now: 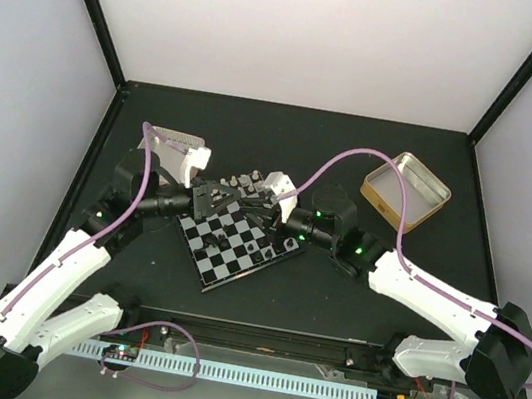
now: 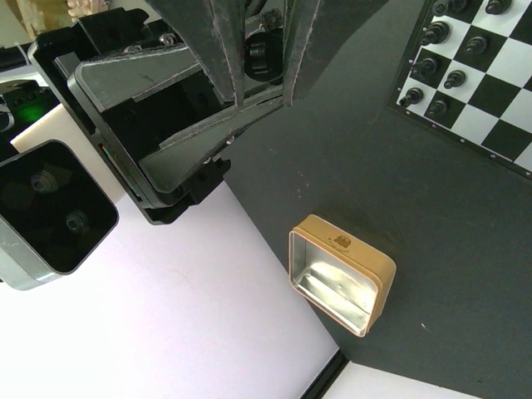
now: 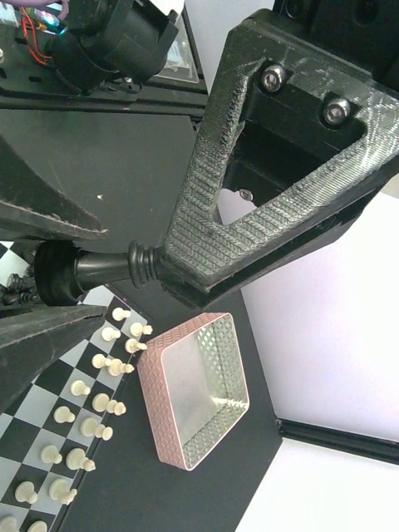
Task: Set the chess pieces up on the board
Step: Place the chess piece on the chessboard.
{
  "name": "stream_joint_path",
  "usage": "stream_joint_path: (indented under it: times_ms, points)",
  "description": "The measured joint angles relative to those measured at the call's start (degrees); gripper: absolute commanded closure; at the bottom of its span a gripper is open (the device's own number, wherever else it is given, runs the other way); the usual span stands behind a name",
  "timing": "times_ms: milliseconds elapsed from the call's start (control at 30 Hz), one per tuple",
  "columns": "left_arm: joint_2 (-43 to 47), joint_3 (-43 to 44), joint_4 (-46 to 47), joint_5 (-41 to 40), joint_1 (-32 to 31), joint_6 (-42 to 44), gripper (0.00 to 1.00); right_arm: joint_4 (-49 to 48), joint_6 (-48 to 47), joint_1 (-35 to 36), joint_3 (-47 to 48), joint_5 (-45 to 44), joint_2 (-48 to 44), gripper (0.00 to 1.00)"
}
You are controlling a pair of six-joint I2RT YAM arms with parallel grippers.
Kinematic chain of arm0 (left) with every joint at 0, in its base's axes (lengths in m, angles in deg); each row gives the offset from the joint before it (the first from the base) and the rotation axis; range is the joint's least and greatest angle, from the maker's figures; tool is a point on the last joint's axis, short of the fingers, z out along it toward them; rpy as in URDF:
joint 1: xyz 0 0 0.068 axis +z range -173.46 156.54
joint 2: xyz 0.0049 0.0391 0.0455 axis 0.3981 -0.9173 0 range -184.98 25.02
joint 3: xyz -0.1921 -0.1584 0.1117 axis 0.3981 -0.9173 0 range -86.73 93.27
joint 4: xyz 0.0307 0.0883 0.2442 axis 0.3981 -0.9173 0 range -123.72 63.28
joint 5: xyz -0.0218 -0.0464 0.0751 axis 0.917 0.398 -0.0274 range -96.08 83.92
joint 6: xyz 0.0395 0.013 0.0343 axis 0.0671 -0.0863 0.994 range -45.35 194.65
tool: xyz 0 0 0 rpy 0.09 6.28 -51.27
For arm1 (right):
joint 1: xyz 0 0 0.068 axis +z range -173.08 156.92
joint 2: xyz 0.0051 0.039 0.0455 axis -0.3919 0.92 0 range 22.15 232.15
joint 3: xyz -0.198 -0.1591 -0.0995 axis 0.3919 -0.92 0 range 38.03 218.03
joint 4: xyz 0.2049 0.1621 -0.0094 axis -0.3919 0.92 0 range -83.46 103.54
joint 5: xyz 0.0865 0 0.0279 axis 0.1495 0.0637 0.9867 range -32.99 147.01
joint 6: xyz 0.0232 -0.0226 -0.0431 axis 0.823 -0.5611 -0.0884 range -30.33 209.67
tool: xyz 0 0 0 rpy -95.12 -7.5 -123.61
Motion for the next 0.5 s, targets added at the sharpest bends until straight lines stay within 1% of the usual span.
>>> stream_joint_path:
  times_ms: [133, 200, 333, 500]
  points:
    - [-0.4, 0.0, 0.1, 0.4, 0.0, 0.3, 0.98, 0.2, 0.0, 0.0, 0.0, 0.0, 0.0, 0.85]
    - [-0.7, 0.0, 0.1, 0.7, 0.0, 0.5, 0.98, 0.5, 0.0, 0.0, 0.0, 0.0, 0.0, 0.76]
    - [-1.0, 0.0, -0.3, 0.6, 0.0, 1.7, 0.98, 1.2, 0.7, 0.0, 0.0, -0.3, 0.0, 0.52]
    - [-1.0, 0.0, -4.0, -5.0, 0.0, 4.5, 0.98, 2.5, 3.5, 0.1, 0.2, -4.3, 0.0, 0.42]
